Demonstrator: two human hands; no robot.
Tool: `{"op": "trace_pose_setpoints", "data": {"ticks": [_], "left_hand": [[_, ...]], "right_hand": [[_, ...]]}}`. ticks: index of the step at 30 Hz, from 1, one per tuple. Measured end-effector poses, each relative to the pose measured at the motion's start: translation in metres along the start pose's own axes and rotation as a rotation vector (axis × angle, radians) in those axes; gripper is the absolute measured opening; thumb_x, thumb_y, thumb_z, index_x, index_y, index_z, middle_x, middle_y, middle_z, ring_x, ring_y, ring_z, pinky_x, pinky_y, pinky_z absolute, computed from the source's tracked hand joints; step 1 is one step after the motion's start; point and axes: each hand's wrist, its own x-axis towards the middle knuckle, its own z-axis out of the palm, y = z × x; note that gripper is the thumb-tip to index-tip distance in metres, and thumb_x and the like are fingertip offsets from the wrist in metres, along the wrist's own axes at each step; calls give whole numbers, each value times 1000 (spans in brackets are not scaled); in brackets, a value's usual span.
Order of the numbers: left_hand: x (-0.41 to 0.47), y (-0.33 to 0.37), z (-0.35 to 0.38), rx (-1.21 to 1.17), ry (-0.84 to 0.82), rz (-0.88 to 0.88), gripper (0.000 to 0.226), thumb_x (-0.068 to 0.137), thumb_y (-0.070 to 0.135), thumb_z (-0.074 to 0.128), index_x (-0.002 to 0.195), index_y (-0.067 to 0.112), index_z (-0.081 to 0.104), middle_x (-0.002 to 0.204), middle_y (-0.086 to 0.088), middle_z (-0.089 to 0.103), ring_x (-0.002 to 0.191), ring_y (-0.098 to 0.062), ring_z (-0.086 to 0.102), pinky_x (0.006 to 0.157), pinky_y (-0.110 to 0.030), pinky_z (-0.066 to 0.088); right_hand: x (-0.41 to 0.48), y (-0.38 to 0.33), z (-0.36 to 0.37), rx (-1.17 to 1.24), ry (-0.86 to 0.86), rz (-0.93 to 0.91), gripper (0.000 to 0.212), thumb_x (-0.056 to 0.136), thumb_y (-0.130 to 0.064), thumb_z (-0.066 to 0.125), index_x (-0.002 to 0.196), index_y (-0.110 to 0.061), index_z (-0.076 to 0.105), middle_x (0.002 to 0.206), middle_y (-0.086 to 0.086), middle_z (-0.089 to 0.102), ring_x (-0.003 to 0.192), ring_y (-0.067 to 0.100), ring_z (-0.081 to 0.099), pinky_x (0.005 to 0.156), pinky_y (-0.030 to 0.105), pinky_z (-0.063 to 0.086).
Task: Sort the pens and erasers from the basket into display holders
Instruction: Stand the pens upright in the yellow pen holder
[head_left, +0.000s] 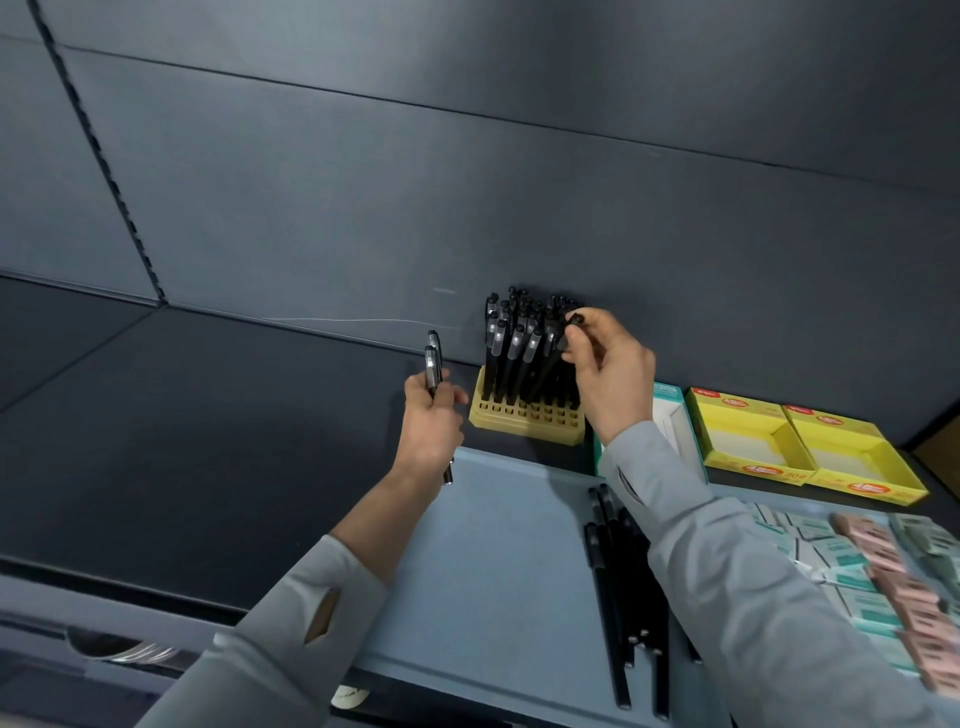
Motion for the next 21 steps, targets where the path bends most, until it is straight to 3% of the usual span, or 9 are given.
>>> {"op": "trace_pose_setpoints", "data": {"ticks": [6,12,17,21], "left_hand": [[-3,-1,-1,19,-30,93,20,103,12,37,107,17,56,83,5,55,59,-5,41,56,-19,42],[-1,-6,2,23,-22,110,17,99,15,51,107,13,67,82,4,62,79,-5,61,87,-24,53],[-6,-4,11,-13,-50,128,13,96,12,58,98,15,69,84,-1,68,79,-5,64,85,-22,54],[-12,0,16,-59,-118,126,13,95,11,59,101,13,70,84,-2,69,80,-6,65,83,-21,54]], "right_hand": [[0,4,8,-73,-54,-12,15,96,-23,56,107,-19,65,86,-3,73,77,16,72,81,45,56],[-3,7,11,-138,-81,-18,10,93,-28,60,99,-22,66,79,-5,73,75,24,70,80,47,54],[-2,6,11,-139,-91,7,13,91,-35,60,91,-23,64,75,-1,72,72,29,68,77,45,54],[-8,-4,3,-95,15,7,22,89,-41,64,92,-20,64,78,-7,68,71,15,64,73,39,54]]}}
